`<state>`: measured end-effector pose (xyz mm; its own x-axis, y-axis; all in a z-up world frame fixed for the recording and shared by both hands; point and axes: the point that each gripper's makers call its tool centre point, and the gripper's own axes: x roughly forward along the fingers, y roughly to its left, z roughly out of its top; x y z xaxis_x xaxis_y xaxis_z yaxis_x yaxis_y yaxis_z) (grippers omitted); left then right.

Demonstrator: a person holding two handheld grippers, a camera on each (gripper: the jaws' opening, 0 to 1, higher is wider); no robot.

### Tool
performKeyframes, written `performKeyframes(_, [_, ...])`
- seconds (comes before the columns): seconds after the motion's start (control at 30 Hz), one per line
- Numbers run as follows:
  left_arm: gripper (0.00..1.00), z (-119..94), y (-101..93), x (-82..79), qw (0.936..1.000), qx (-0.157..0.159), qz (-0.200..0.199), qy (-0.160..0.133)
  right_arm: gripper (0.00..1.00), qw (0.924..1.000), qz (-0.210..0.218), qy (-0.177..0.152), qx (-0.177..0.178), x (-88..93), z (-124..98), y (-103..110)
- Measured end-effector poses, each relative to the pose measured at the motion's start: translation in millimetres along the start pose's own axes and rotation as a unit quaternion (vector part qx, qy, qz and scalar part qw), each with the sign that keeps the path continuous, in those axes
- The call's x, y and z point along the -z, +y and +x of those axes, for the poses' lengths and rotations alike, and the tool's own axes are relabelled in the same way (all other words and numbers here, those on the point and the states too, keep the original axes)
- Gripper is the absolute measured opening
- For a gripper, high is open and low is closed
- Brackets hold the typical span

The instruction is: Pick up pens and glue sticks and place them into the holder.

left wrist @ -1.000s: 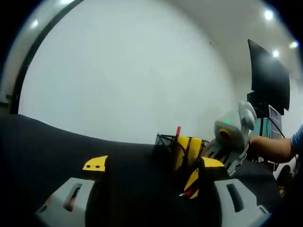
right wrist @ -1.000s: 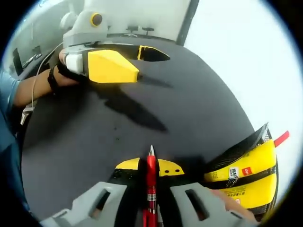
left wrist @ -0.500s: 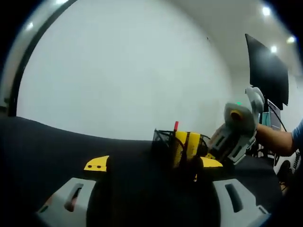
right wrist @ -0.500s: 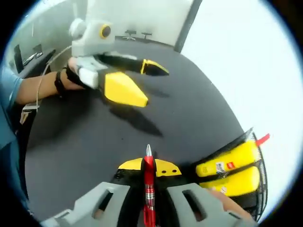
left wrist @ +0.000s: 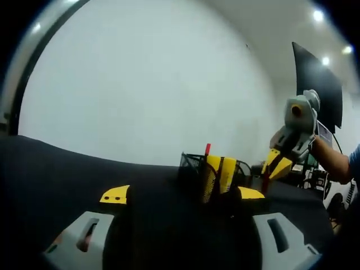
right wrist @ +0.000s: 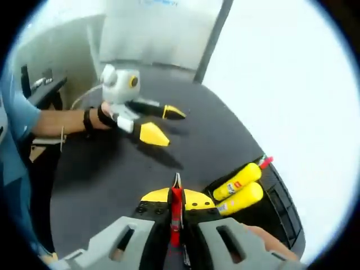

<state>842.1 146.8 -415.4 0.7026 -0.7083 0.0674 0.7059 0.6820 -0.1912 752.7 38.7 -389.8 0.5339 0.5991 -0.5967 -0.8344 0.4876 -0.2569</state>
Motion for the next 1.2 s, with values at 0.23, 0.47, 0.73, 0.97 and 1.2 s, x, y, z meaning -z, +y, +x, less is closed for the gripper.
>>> performKeyframes(0.23, [0.7,1,-0.7,2.3,1.0,0.0,0.002,0.004,0.04,0.9974,0.046,-0.056,0.003,-15.7,-28,-16])
performKeyframes(0.47, [0.69,1,-0.1,3.6,1.0,0.0,0.002,0.006,0.04,0.992,0.077,-0.101,0.004,-31.0,-44,-38])
performKeyframes(0.73, [0.68,1,-0.7,4.6,1.0,0.002,0.002,0.008,0.04,0.9858,0.096,-0.138,0.011,-51.0,-56,-66])
performKeyframes(0.97, [0.67,0,-0.8,4.2,1.0,0.002,0.001,0.006,0.04,0.9719,0.127,-0.195,0.035,-74.8,-63,-100])
performKeyframes(1.2, [0.67,0,-1.4,4.7,1.0,0.003,0.001,0.008,0.04,0.9629,0.145,-0.214,0.077,-83.2,-63,-125])
